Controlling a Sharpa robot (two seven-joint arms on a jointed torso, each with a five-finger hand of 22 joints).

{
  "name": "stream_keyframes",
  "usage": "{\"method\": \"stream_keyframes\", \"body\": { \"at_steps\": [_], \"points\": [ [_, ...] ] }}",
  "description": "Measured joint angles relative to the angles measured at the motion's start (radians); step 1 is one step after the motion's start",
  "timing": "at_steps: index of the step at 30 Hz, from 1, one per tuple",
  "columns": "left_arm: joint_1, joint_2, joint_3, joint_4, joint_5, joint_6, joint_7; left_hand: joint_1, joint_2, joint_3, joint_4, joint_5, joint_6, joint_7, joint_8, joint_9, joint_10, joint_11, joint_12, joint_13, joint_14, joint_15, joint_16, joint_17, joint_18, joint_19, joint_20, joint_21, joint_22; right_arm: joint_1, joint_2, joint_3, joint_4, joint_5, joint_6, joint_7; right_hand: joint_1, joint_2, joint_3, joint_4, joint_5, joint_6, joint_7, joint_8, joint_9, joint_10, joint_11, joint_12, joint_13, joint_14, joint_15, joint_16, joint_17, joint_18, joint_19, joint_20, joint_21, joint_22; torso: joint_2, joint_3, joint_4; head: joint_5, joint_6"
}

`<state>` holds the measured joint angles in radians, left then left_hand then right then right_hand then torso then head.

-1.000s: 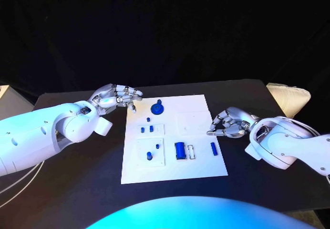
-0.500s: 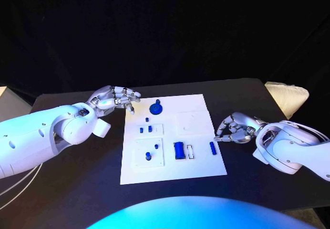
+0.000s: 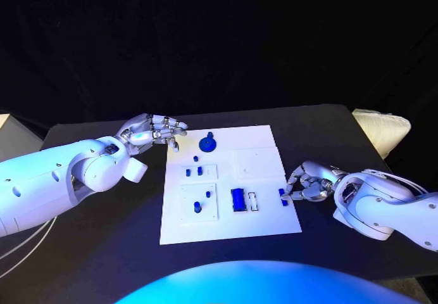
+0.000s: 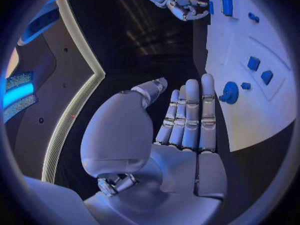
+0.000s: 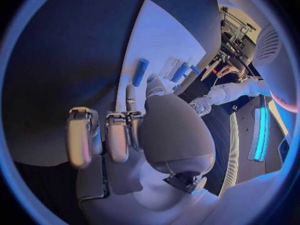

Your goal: Assemble the parts on the task board

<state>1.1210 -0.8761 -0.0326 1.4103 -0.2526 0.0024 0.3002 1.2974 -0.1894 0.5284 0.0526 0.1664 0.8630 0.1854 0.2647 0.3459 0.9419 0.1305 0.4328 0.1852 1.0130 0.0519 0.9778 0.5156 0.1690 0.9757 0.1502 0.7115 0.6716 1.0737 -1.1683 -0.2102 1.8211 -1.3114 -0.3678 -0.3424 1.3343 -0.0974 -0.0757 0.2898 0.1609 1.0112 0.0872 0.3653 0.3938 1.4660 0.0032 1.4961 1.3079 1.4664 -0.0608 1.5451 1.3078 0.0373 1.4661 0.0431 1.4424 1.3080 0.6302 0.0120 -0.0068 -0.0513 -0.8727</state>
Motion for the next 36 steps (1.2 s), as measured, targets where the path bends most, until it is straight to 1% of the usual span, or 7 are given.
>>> {"method": "stream_keyframes", "body": {
  "at_steps": [14, 20, 22, 23, 25, 26, 36],
  "points": [
    [0.000, -0.002, 0.000, 0.002, 0.000, 0.001, 0.000, 0.000, 0.000, 0.000, 0.000, 0.000, 0.000, 0.000, 0.000, 0.000, 0.000, 0.000, 0.000, 0.000, 0.000, 0.000, 0.000, 0.000, 0.000, 0.000, 0.000, 0.000, 0.000, -0.019, 0.055, 0.003, -0.019, -0.031, 0.021, -0.032, -0.010, 0.000, 0.004, -0.002, 0.002, 0.017, -0.008, 0.010, 0.005, 0.000, 0.000, 0.000, 0.000, 0.000, 0.000, 0.000, 0.000, 0.000, 0.000, 0.000, 0.000, 0.000, 0.000, 0.0002, 0.0001, 0.003, 0.000],
    [0.000, -0.003, 0.000, 0.002, 0.000, 0.001, 0.000, 0.000, 0.000, 0.000, 0.000, 0.000, 0.000, 0.000, 0.000, 0.000, 0.000, 0.000, 0.000, 0.000, 0.000, 0.000, 0.000, 0.000, 0.000, 0.000, 0.000, 0.000, 0.000, -0.026, 0.082, 0.009, -0.036, -0.065, 0.020, -0.038, 0.039, -0.005, 0.028, -0.006, 0.006, 0.026, -0.013, 0.009, 0.011, 0.000, 0.000, 0.000, 0.000, 0.000, 0.000, 0.000, 0.000, 0.000, 0.000, 0.000, 0.000, 0.000, 0.000, 0.0007, 0.0001, 0.004, 0.000],
    [0.000, -0.004, 0.000, 0.002, 0.000, 0.001, 0.000, 0.000, 0.000, 0.000, 0.000, 0.000, 0.000, 0.000, 0.000, 0.000, 0.000, 0.000, 0.000, 0.000, 0.000, 0.000, 0.000, 0.000, 0.000, 0.000, 0.000, 0.000, 0.000, -0.028, 0.091, 0.010, -0.043, -0.083, 0.020, -0.042, 0.061, -0.008, 0.042, -0.006, -0.009, 0.026, -0.013, 0.008, 0.098, 0.000, 0.000, 0.000, 0.000, 0.000, 0.000, 0.000, 0.000, 0.000, 0.000, 0.000, 0.000, 0.000, 0.000, 0.0007, 0.0002, 0.005, 0.000],
    [0.000, -0.004, 0.000, 0.002, 0.000, 0.001, 0.000, 0.000, 0.000, 0.000, 0.000, 0.000, 0.000, 0.000, 0.000, 0.000, 0.000, 0.000, 0.000, 0.000, 0.000, 0.000, 0.000, 0.000, 0.000, 0.000, 0.000, 0.000, 0.000, -0.030, 0.094, 0.010, -0.045, -0.091, 0.020, -0.043, 0.072, -0.012, 0.054, -0.006, -0.016, 0.027, -0.013, 0.001, 0.203, 0.000, 0.000, 0.000, 0.000, 0.000, 0.000, 0.000, 0.000, 0.000, 0.000, 0.000, 0.000, 0.000, 0.000, 0.0007, 0.0001, 0.005, 0.000],
    [0.000, -0.004, 0.000, 0.002, 0.000, 0.001, 0.000, 0.000, 0.000, 0.000, 0.000, 0.000, 0.000, 0.000, 0.000, 0.000, 0.000, 0.000, 0.000, 0.000, 0.000, 0.000, 0.000, 0.000, 0.000, 0.000, 0.000, 0.000, 0.000, -0.033, 0.101, 0.011, -0.049, -0.106, 0.020, -0.047, 0.089, -0.017, 0.069, -0.008, -0.012, 0.027, -0.014, -0.002, 0.247, 0.000, 0.000, 0.000, 0.000, 0.000, 0.000, 0.000, 0.000, 0.000, 0.000, 0.000, 0.000, 0.000, 0.000, 0.0008, 0.0000, 0.005, 0.000],
    [0.000, -0.004, 0.000, 0.002, 0.000, 0.001, 0.000, 0.000, 0.000, 0.000, 0.000, 0.000, 0.000, 0.000, 0.000, 0.000, 0.000, 0.000, 0.000, 0.000, 0.000, 0.000, 0.000, 0.000, 0.000, 0.000, 0.000, 0.000, 0.000, -0.035, 0.106, 0.012, -0.050, -0.119, 0.019, -0.050, 0.101, -0.024, 0.082, -0.008, -0.006, 0.026, -0.013, -0.002, 0.286, 0.000, 0.000, 0.000, 0.000, 0.000, 0.000, 0.000, 0.000, 0.000, 0.000, 0.000, 0.000, 0.000, 0.000, 0.0009, -0.0001, 0.006, 0.000],
    [0.000, -0.004, 0.000, 0.002, 0.000, 0.002, 0.000, 0.000, 0.000, 0.000, 0.000, 0.000, 0.000, 0.000, 0.000, 0.000, 0.000, 0.000, 0.000, 0.000, 0.000, 0.000, 0.000, 0.000, 0.000, 0.000, 0.000, 0.000, 0.000, -0.044, 0.131, 0.015, -0.045, -0.196, 0.008, -0.065, 0.149, -0.030, 0.151, 0.031, 0.045, 0.033, -0.012, -0.023, 0.276, 0.000, 0.000, 0.000, 0.000, 0.000, 0.000, 0.000, 0.000, 0.000, 0.000, 0.000, 0.007, 0.000, 0.000, 0.0012, -0.0004, 0.005, 0.000]
  ]
}}
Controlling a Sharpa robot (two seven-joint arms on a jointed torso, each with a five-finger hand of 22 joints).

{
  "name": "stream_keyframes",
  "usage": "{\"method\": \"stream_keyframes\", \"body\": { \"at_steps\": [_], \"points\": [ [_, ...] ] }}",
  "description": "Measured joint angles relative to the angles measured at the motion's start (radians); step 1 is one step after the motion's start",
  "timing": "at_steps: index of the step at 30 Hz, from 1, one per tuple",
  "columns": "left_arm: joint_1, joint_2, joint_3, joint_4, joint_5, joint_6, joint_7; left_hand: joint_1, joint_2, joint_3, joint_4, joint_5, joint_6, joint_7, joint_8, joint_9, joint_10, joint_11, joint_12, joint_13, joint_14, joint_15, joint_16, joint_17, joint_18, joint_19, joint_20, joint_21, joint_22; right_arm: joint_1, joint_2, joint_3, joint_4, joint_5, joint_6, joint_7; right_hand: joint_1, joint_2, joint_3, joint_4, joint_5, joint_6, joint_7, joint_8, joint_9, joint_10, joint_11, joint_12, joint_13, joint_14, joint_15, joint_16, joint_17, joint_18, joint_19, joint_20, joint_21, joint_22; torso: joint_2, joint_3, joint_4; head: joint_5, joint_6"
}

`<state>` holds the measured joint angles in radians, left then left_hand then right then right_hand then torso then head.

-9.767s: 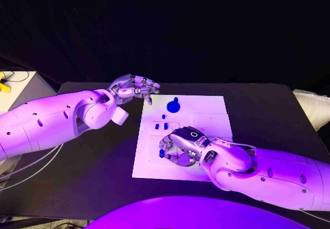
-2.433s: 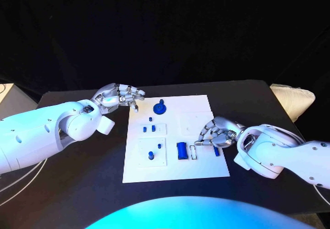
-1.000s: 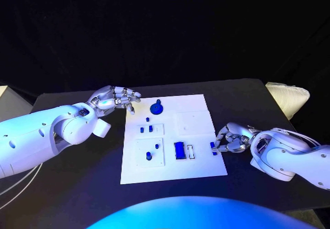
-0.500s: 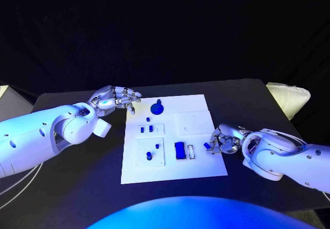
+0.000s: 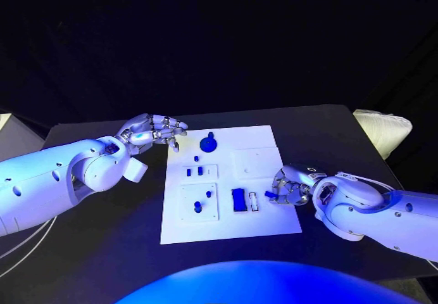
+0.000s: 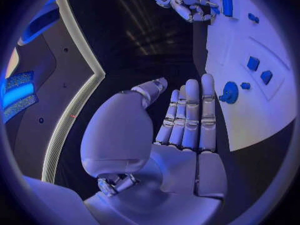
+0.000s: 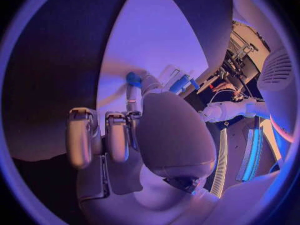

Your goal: Assemble the parts on the task board

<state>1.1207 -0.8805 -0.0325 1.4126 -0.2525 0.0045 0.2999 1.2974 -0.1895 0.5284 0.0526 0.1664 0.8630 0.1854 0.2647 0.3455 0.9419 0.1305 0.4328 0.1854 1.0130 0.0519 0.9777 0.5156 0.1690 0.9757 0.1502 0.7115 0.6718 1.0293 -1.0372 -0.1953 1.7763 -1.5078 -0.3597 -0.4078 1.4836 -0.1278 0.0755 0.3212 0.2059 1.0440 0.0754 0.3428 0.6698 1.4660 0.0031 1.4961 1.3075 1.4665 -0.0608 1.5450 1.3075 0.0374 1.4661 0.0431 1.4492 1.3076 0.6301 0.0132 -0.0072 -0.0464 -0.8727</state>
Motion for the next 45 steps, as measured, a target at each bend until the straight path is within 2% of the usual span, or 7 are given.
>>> {"method": "stream_keyframes", "body": {
  "at_steps": [6, 14, 16, 18, 19, 31, 45],
  "points": [
    [0.000, 0.000, 0.000, 0.000, 0.000, 0.000, 0.000, 0.000, 0.000, 0.000, 0.000, 0.000, 0.000, 0.000, 0.000, 0.000, 0.000, 0.000, 0.000, 0.000, 0.000, 0.000, 0.000, 0.000, 0.000, 0.000, 0.000, 0.000, 0.000, -0.003, 0.001, -0.002, 0.006, -0.022, -0.009, -0.007, -0.012, -0.011, 0.040, 0.034, 0.081, 0.006, -0.004, -0.003, -0.015, 0.000, 0.000, 0.000, 0.000, 0.000, 0.000, 0.000, 0.000, 0.000, 0.000, 0.000, 0.000, 0.000, 0.000, -0.0005, -0.0002, 0.000, 0.000],
    [0.000, -0.001, 0.000, 0.001, 0.000, 0.001, 0.000, 0.000, 0.000, 0.000, 0.000, 0.000, 0.000, 0.000, 0.000, 0.000, 0.000, 0.000, 0.000, 0.000, 0.000, 0.000, 0.000, 0.000, 0.000, 0.000, 0.000, 0.000, 0.000, -0.007, -0.006, -0.005, 0.021, -0.015, -0.034, -0.016, -0.082, -0.031, 0.187, 0.006, 0.184, 0.007, -0.004, 0.004, -0.019, -0.001, -0.006, 0.004, 0.000, -0.001, -0.007, 0.000, 0.000, 0.000, 0.000, 0.000, 0.005, 0.000, 0.000, -0.0007, 0.0001, 0.002, 0.000],
    [0.000, -0.001, 0.000, 0.001, 0.000, 0.001, 0.000, 0.000, 0.000, 0.000, 0.000, 0.000, 0.000, 0.000, 0.000, 0.000, 0.000, 0.000, 0.000, 0.000, 0.000, 0.000, 0.000, 0.000, 0.000, 0.000, 0.000, 0.000, 0.000, -0.007, -0.012, -0.005, 0.029, -0.002, -0.042, -0.016, -0.089, -0.031, 0.202, 0.007, 0.193, 0.009, -0.007, 0.012, -0.203, 0.000, -0.007, 0.004, 0.000, 0.000, -0.007, 0.000, 0.000, 0.000, 0.000, 0.000, 0.005, 0.000, 0.000, -0.0009, 0.0001, 0.002, 0.000],
    [0.000, -0.001, 0.000, 0.001, 0.000, 0.001, 0.000, 0.000, 0.000, 0.000, 0.000, 0.000, 0.000, 0.000, 0.000, 0.000, 0.000, 0.000, 0.000, 0.000, 0.000, 0.000, 0.000, 0.000, 0.000, 0.000, 0.000, 0.000, 0.000, -0.006, -0.016, -0.006, 0.039, 0.017, -0.049, -0.015, -0.092, -0.028, 0.214, 0.007, 0.195, 0.010, -0.007, 0.011, -0.290, 0.000, -0.007, 0.004, 0.000, 0.000, -0.007, 0.000, 0.000, 0.000, 0.000, 0.000, 0.005, 0.000, 0.000, -0.0010, -0.0001, 0.003, 0.000],
    [0.000, -0.001, 0.000, 0.001, 0.000, 0.001, 0.000, 0.000, 0.000, 0.000, 0.000, 0.000, 0.000, 0.000, 0.000, 0.000, 0.000, 0.000, 0.000, 0.000, 0.000, 0.000, 0.000, 0.000, 0.000, 0.000, 0.000, 0.000, 0.000, -0.005, -0.017, -0.007, 0.043, 0.027, -0.052, -0.014, -0.092, -0.028, 0.218, 0.005, 0.195, 0.010, -0.007, 0.009, -0.300, 0.000, -0.007, 0.004, 0.000, 0.000, -0.007, 0.000, 0.000, 0.000, 0.000, 0.000, 0.005, 0.000, 0.000, -0.0010, -0.0002, 0.003, 0.000],
    [0.000, 0.000, 0.000, 0.000, 0.000, 0.002, 0.000, 0.004, 0.004, -0.003, 0.003, 0.000, 0.000, 0.000, 0.000, 0.001, 0.000, 0.000, 0.000, -0.001, 0.000, 0.000, 0.000, 0.000, 0.000, 0.000, 0.000, -0.005, -0.003, 0.022, -0.020, -0.011, 0.095, 0.193, -0.072, -0.011, -0.151, -0.050, 0.300, -0.038, 0.171, 0.009, -0.007, 0.021, -0.283, 0.000, -0.007, 0.008, 0.000, 0.000, -0.007, 0.000, 0.000, 0.000, 0.000, 0.000, 0.009, 0.000, 0.000, -0.0011, -0.0002, 0.000, 0.000],
    [0.000, 0.000, 0.000, 0.001, 0.000, 0.004, -0.001, 0.004, 0.004, -0.003, 0.003, 0.000, 0.000, 0.000, 0.000, 0.001, 0.000, 0.000, 0.000, -0.001, 0.000, 0.000, 0.000, 0.000, 0.000, 0.000, 0.000, -0.005, -0.003, 0.018, 0.030, -0.012, 0.072, 0.301, -0.073, -0.049, -0.232, -0.063, 0.307, -0.038, 0.155, 0.014, -0.012, 0.033, -0.271, 0.000, -0.007, 0.012, 0.000, 0.000, -0.007, 0.004, 0.000, 0.000, -0.001, -0.001, 0.009, 0.000, 0.000, -0.0011, 0.0002, -0.001, 0.000]
  ]
}}
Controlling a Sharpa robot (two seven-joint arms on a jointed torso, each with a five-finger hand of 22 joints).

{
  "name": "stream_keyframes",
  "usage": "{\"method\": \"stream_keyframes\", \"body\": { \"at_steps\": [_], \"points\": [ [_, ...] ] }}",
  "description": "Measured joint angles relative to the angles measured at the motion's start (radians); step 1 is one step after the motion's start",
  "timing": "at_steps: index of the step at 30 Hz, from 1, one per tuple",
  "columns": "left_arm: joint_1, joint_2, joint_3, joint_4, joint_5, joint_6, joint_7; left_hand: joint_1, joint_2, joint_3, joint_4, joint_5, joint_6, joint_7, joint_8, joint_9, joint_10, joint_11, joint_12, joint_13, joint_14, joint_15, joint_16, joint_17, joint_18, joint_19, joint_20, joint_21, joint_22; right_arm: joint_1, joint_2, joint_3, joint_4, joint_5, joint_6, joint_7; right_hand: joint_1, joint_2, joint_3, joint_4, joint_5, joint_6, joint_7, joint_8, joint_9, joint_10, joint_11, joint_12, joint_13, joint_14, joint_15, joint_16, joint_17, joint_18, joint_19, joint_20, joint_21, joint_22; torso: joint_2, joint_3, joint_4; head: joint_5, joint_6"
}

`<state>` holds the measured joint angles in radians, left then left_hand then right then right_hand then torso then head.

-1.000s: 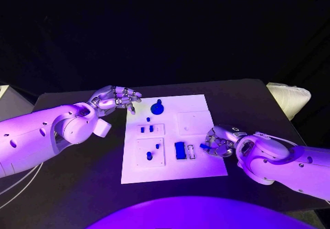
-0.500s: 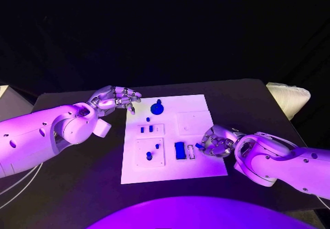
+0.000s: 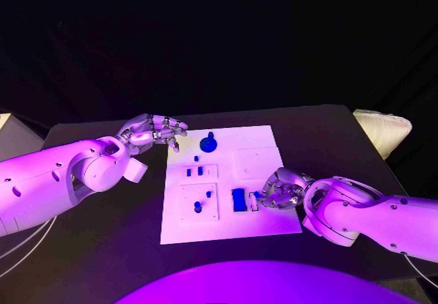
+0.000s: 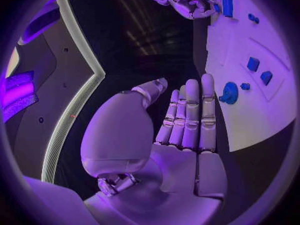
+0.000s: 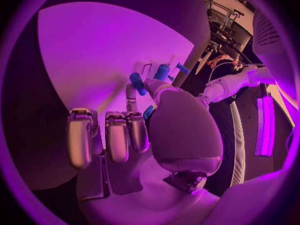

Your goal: Assemble the parts on the task board

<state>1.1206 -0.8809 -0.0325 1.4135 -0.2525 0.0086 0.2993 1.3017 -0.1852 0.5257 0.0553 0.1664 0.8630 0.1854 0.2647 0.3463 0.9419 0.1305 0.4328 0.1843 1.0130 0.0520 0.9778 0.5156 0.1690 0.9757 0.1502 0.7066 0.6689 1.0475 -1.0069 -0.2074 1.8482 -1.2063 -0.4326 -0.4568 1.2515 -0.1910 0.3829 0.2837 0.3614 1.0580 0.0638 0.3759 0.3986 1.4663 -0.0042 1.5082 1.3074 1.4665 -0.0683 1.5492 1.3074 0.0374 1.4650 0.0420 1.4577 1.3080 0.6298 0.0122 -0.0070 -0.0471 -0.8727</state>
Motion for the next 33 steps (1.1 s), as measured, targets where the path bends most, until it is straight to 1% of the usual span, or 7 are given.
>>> {"method": "stream_keyframes", "body": {
  "at_steps": [1, 4, 15, 27, 28, 31, 33],
  "points": [
    [0.000, 0.000, 0.000, 0.000, 0.000, 0.000, 0.000, 0.000, 0.000, 0.000, 0.000, 0.000, 0.000, 0.000, 0.000, 0.000, 0.000, 0.000, 0.000, 0.000, 0.000, 0.000, 0.000, 0.000, 0.000, 0.000, 0.000, 0.000, 0.000, -0.001, 0.003, 0.000, -0.001, 0.004, 0.000, -0.004, -0.010, 0.001, 0.001, -0.001, 0.001, 0.000, 0.000, 0.000, 0.000, 0.000, 0.000, 0.000, 0.000, 0.000, 0.000, 0.000, 0.000, 0.000, -0.001, -0.002, 0.000, 0.000, 0.000, 0.0000, 0.0000, -0.001, 0.000],
    [0.000, 0.000, 0.000, 0.000, 0.000, 0.000, 0.000, 0.000, 0.000, 0.000, 0.000, 0.000, 0.000, 0.000, 0.000, 0.000, 0.000, 0.000, 0.000, 0.000, 0.000, 0.000, 0.000, 0.000, 0.000, 0.000, 0.000, 0.000, 0.000, -0.004, 0.013, 0.000, -0.002, 0.016, 0.001, -0.013, -0.031, -0.005, 0.001, -0.001, 0.028, 0.002, -0.002, 0.004, 0.002, 0.000, 0.000, 0.000, 0.000, 0.000, 0.000, 0.000, 0.000, 0.000, 0.001, -0.006, 0.000, 0.000, 0.000, 0.0000, -0.0003, -0.001, 0.000],
    [0.000, -0.001, 0.000, 0.000, 0.000, 0.004, -0.001, 0.000, 0.000, 0.000, 0.000, 0.000, 0.000, 0.000, 0.000, 0.000, 0.000, 0.000, 0.000, 0.000, 0.000, 0.000, 0.000, 0.000, 0.000, 0.000, 0.000, 0.000, 0.000, -0.006, 0.033, 0.000, -0.008, 0.038, -0.001, -0.031, -0.063, 0.003, -0.006, 0.006, 0.028, 0.004, -0.004, 0.007, 0.005, 0.000, 0.000, 0.004, 0.000, 0.000, 0.000, 0.000, 0.000, 0.000, 0.001, -0.006, 0.004, 0.000, 0.000, 0.0006, -0.0002, -0.004, 0.000],
    [0.000, -0.001, 0.000, 0.001, 0.000, 0.009, -0.004, 0.000, 0.000, 0.000, 0.000, 0.000, 0.000, 0.000, 0.000, 0.000, 0.000, 0.000, 0.000, 0.000, 0.000, 0.000, 0.000, 0.000, 0.000, 0.004, 0.004, 0.000, -0.001, -0.006, 0.041, 0.001, -0.014, 0.044, -0.001, -0.038, -0.086, 0.009, -0.008, 0.007, 0.028, 0.005, -0.005, 0.007, 0.006, 0.000, 0.000, 0.008, 0.000, 0.000, 0.000, 0.001, 0.000, 0.000, 0.001, -0.006, 0.004, 0.000, 0.000, 0.0006, -0.0004, -0.001, 0.000],
    [0.000, -0.001, 0.000, 0.001, 0.000, 0.009, -0.004, 0.000, 0.000, 0.000, 0.000, 0.000, 0.000, 0.000, 0.000, 0.000, 0.000, 0.000, 0.000, 0.000, 0.000, 0.000, 0.000, 0.000, 0.000, 0.004, 0.004, 0.000, -0.001, -0.006, 0.042, 0.000, -0.015, 0.044, -0.001, -0.038, -0.089, 0.006, -0.012, 0.006, 0.028, 0.005, -0.005, 0.007, 0.006, 0.000, 0.000, 0.008, 0.000, 0.000, 0.000, 0.003, 0.000, 0.000, 0.001, -0.006, 0.004, 0.000, 0.000, 0.0006, -0.0004, -0.001, 0.000],
    [0.000, -0.001, 0.000, 0.000, 0.000, 0.010, -0.004, 0.000, 0.000, -0.003, 0.003, 0.000, 0.000, 0.000, 0.000, 0.000, 0.000, 0.000, 0.000, 0.000, 0.000, 0.000, 0.000, 0.000, 0.000, 0.004, 0.004, 0.000, -0.001, -0.006, 0.043, 0.000, -0.015, 0.044, -0.002, -0.039, -0.103, 0.005, -0.015, 0.008, 0.016, 0.005, -0.005, 0.011, 0.006, 0.000, 0.000, 0.008, 0.000, 0.000, 0.000, 0.004, 0.000, 0.000, 0.001, -0.006, 0.004, 0.000, 0.000, 0.0006, -0.0004, -0.001, 0.000],
    [0.000, -0.001, 0.000, 0.000, 0.000, 0.010, -0.005, 0.000, 0.000, -0.003, 0.003, 0.000, 0.000, 0.000, 0.000, 0.000, 0.000, 0.000, 0.000, -0.001, 0.000, 0.000, 0.000, 0.000, 0.000, 0.004, 0.004, 0.000, -0.001, -0.006, 0.044, 0.000, -0.015, 0.044, -0.002, -0.039, -0.108, 0.011, -0.016, 0.008, 0.016, 0.005, -0.005, 0.011, 0.006, 0.000, 0.000, 0.008, 0.000, 0.000, 0.000, 0.004, 0.000, 0.000, 0.001, -0.006, 0.004, 0.000, 0.000, 0.0006, -0.0004, -0.001, 0.000]
  ]
}}
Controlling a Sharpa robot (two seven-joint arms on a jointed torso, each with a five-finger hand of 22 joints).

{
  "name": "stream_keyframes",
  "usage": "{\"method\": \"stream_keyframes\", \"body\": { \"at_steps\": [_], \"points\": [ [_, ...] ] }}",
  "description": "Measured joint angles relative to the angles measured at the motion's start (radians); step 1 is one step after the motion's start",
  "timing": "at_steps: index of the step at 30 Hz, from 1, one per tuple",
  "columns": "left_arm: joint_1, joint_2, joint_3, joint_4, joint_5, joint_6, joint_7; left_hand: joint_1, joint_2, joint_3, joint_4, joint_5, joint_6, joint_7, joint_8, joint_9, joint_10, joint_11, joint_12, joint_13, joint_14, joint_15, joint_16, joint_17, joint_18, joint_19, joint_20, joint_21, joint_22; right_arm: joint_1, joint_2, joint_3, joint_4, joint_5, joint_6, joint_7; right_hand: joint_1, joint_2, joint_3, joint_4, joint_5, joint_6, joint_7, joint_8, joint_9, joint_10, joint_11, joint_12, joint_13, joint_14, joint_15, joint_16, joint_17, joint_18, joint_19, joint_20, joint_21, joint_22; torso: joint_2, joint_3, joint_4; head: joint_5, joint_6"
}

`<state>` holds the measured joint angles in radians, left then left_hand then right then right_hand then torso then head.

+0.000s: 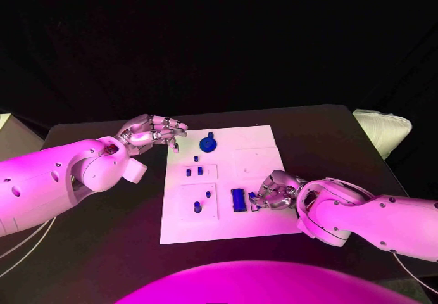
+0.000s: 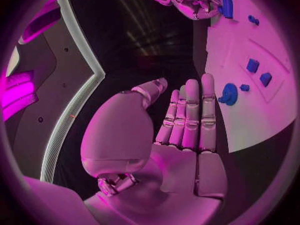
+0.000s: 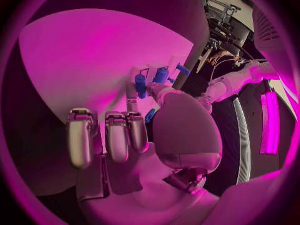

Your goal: Assemble the parts on the task board

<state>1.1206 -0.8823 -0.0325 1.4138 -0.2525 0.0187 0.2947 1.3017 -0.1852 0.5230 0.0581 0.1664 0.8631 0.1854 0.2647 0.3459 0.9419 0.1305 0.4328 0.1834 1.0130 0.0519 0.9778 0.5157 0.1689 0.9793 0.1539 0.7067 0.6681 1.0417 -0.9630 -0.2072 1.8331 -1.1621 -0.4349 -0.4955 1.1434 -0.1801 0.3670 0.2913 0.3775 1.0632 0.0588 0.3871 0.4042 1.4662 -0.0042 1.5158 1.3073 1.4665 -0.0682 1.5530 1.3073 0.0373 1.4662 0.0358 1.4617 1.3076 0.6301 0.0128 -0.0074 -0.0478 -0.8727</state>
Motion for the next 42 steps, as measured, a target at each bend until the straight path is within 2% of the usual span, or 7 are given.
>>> {"method": "stream_keyframes", "body": {
  "at_steps": [5, 12, 23, 31, 42],
  "points": [
    [0.000, 0.000, 0.000, -0.001, 0.000, 0.001, -0.001, 0.000, 0.000, 0.000, 0.000, 0.000, 0.000, 0.000, 0.000, 0.000, 0.000, 0.000, 0.000, 0.000, 0.000, 0.000, 0.000, 0.000, 0.000, 0.000, 0.000, 0.000, 0.000, 0.000, 0.001, 0.000, 0.000, 0.001, 0.000, 0.000, -0.029, -0.001, -0.012, -0.001, -0.012, 0.000, 0.000, 0.000, 0.001, 0.000, 0.000, 0.000, 0.000, 0.000, 0.000, 0.000, 0.000, 0.000, 0.000, 0.000, 0.000, 0.000, 0.000, 0.0000, 0.0000, 0.000, 0.000],
    [0.000, 0.001, 0.000, -0.002, 0.000, 0.002, -0.001, 0.000, 0.000, 0.000, 0.000, 0.000, 0.000, 0.000, 0.000, 0.000, 0.000, 0.000, 0.000, 0.000, 0.000, 0.000, 0.000, 0.000, 0.000, 0.000, 0.000, 0.000, 0.000, 0.000, -0.001, 0.000, 0.002, 0.001, 0.000, 0.001, -0.087, -0.005, -0.049, 0.001, 0.000, 0.000, 0.000, 0.004, 0.003, 0.000, 0.000, 0.000, 0.000, 0.000, 0.000, 0.000, 0.000, 0.000, 0.000, 0.000, 0.002, 0.000, 0.000, -0.0006, 0.0000, -0.001, 0.000],
    [0.000, 0.001, 0.000, -0.004, 0.000, 0.003, -0.003, 0.000, 0.000, 0.003, 0.003, 0.000, 0.000, 0.000, 0.000, 0.001, -0.004, -0.004, 0.000, 0.000, -0.004, 0.004, 0.000, 0.000, 0.000, 0.000, 0.000, -0.004, -0.001, -0.001, -0.024, 0.000, 0.015, 0.000, 0.000, 0.006, -0.096, -0.007, -0.054, 0.001, 0.000, 0.000, 0.000, 0.004, 0.004, 0.000, 0.000, 0.000, 0.000, 0.000, 0.000, 0.000, 0.001, 0.000, 0.000, 0.000, 0.002, 0.000, 0.000, 0.0000, -0.0002, 0.002, 0.000],
    [0.000, 0.002, 0.000, -0.005, 0.000, 0.005, -0.004, 0.000, 0.000, 0.000, 0.006, 0.000, 0.000, 0.000, 0.000, 0.001, -0.004, -0.004, 0.000, -0.001, -0.004, 0.004, 0.000, 0.000, 0.000, 0.000, 0.000, -0.004, -0.002, -0.001, -0.039, 0.000, 0.034, 0.001, 0.001, 0.019, -0.101, -0.001, -0.060, 0.001, 0.001, 0.000, 0.000, 0.004, 0.004, 0.000, 0.000, 0.004, 0.000, 0.000, 0.000, 0.000, 0.001, 0.000, 0.000, 0.000, 0.002, 0.001, 0.000, 0.0018, -0.0008, 0.002, 0.000],
    [-0.001, 0.003, 0.000, -0.007, 0.000, 0.006, -0.005, -0.004, 0.004, 0.000, 0.011, 0.000, 0.000, 0.000, 0.000, 0.000, -0.004, -0.004, 0.000, -0.001, -0.004, 0.004, 0.000, 0.000, 0.000, 0.000, 0.000, -0.004, -0.003, -0.001, -0.050, 0.000, 0.046, 0.005, 0.006, 0.042, -0.111, 0.008, -0.060, 0.001, 0.010, 0.000, 0.000, 0.008, 0.005, 0.000, 0.000, 0.004, 0.001, 0.000, 0.000, 0.000, 0.001, 0.000, 0.000, 0.000, 0.002, 0.000, 0.000, 0.0009, 0.0003, 0.002, 0.000]
  ]
}}
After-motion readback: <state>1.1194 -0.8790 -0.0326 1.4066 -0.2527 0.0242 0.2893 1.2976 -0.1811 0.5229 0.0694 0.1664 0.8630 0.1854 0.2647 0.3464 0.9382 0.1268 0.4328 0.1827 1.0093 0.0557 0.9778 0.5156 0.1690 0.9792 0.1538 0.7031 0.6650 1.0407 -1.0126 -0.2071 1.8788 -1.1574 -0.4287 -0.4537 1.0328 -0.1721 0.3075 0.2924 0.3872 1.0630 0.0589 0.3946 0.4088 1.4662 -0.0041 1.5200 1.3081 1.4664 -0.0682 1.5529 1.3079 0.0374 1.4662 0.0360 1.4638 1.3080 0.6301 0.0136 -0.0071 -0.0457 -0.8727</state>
